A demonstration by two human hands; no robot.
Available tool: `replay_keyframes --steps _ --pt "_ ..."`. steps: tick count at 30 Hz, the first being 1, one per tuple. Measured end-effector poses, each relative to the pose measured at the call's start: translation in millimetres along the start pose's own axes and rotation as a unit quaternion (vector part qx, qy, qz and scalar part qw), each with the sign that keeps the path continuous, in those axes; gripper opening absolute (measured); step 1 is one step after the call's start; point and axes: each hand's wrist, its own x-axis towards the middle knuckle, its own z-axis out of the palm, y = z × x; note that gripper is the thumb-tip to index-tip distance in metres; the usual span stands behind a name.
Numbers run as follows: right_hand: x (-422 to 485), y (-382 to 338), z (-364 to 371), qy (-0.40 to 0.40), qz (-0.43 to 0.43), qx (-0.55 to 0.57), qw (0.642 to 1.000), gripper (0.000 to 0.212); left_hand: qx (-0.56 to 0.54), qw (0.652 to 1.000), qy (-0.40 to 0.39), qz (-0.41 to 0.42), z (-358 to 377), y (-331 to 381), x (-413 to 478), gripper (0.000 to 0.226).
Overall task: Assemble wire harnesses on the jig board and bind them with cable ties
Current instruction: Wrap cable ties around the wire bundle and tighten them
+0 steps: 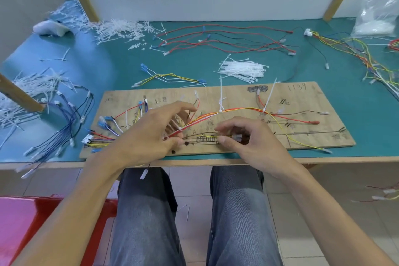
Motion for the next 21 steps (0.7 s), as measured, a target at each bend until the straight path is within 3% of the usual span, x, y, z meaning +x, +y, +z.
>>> replay_keyframes --steps 4,8,12,17,19,21 --pt "0.1 0.8 -1.2 0.0 0.009 0.052 0.999 0.012 0.003 1.0 -0.017 -0.007 -3.3 2.5 -1.5 0.086" --pt "1.5 1.7 2.0 0.014 0.021 0.092 0.995 0.013 -0.03 0.999 -0.035 0.003 -10.5 4.4 -2.2 0.082" --pt "1.5 -0.6 3.9 0.021 0.011 0.091 0.996 0.01 -0.034 0.999 0.015 0.014 -18.1 5.4 -4.3 0.075" --pt "1.2 -3.0 1.2 0.036 0.018 0.113 0.993 0.01 0.087 0.981 0.154 0.08 -23.9 3.2 -19.0 0.049" --pt "0.6 -3.1 1.6 0.038 0.026 0.104 0.994 0.011 0.152 0.974 0.151 0.07 -22.9 -5.0 -28.7 0.04" --pt "0.2 -3.7 3.6 0.046 0.027 0.088 0.995 0.014 0.161 0.982 0.097 -0.01 -20.4 -11.9 -36.9 0.04"
